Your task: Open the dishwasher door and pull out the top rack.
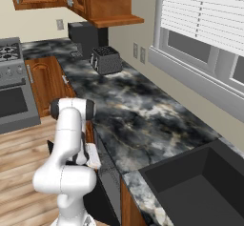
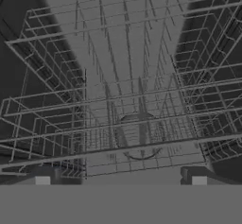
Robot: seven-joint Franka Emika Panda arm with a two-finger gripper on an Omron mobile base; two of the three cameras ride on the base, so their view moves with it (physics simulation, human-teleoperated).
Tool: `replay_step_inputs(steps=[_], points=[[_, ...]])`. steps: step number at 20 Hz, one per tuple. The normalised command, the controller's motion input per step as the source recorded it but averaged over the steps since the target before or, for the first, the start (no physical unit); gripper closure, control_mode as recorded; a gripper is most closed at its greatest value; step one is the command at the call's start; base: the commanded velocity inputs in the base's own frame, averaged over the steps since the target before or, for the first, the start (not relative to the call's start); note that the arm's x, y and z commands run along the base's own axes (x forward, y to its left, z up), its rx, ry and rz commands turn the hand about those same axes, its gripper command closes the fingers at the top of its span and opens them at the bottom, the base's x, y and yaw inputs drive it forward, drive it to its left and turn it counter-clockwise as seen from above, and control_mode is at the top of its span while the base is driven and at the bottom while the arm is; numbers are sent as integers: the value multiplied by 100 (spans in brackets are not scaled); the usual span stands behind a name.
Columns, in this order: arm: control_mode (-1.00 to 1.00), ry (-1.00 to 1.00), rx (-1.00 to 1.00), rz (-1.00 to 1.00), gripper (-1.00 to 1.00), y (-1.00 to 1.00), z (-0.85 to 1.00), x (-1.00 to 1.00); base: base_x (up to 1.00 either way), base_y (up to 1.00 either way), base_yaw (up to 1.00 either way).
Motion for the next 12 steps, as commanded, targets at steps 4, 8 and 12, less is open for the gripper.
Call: replay_step_inputs(steps=[4, 8, 12], points=[[-100, -21, 0, -7, -100, 0, 0, 59, 0, 0, 0], [-100, -4, 0, -25, -100, 4, 9, 47, 0, 0, 0], [-100, 0, 0, -38, -100, 5, -2, 55, 0, 0, 0]])
